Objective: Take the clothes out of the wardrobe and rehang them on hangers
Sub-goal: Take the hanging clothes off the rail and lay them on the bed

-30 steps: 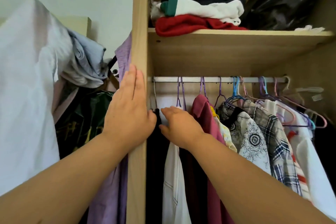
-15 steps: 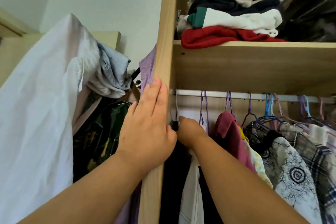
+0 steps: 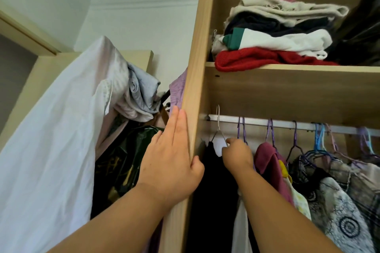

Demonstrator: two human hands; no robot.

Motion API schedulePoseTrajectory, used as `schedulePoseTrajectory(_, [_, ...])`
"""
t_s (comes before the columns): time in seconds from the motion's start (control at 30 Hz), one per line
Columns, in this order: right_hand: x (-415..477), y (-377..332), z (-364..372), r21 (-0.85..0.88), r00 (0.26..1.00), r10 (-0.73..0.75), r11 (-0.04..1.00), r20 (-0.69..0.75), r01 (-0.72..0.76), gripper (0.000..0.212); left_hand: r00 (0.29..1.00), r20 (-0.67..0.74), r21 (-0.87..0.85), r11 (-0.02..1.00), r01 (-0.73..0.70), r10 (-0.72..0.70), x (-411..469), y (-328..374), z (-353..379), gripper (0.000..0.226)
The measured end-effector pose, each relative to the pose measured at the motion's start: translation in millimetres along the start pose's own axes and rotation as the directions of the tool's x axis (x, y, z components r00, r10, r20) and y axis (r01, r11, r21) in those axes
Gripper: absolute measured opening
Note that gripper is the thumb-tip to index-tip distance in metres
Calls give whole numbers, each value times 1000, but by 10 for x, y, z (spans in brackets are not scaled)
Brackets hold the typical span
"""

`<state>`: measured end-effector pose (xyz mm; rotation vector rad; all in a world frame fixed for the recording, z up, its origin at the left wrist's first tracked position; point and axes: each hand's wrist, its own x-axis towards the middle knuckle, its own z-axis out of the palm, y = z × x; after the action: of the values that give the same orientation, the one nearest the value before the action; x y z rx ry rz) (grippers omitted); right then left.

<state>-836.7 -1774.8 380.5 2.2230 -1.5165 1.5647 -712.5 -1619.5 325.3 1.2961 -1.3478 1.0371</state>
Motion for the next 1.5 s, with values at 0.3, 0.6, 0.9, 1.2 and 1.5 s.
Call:
schedulePoseTrajectory(0.3, [-152,74,-622,-72,988,-140,988,-71,135,37,987,126,-154,981,121,-102,-19,86,-144,93])
schedulePoseTrajectory(0.6, [-905,423,-1420,-136,961,-255,961,-108,240,33,974,184,-127,980,155,-130,3,209,-171,92])
schedulePoseTrajectory(0.9, [-1930,1108,-2308,-158,963,-266,953,-37,257,30,934,301,-257,960,-113,191,-325,984,0,77])
schedulePoseTrajectory(1.2, [-2982,1506,-3135,-288,981,-168,948,-99,134,36,855,468,-557,825,91,222,-780,1328,568,55])
schedulePoseTrajectory(1.5, [-3967,1536,-3219,-447,922,266,814,-281,-371,15,793,427,-829,539,151,434,-1397,2145,1011,20])
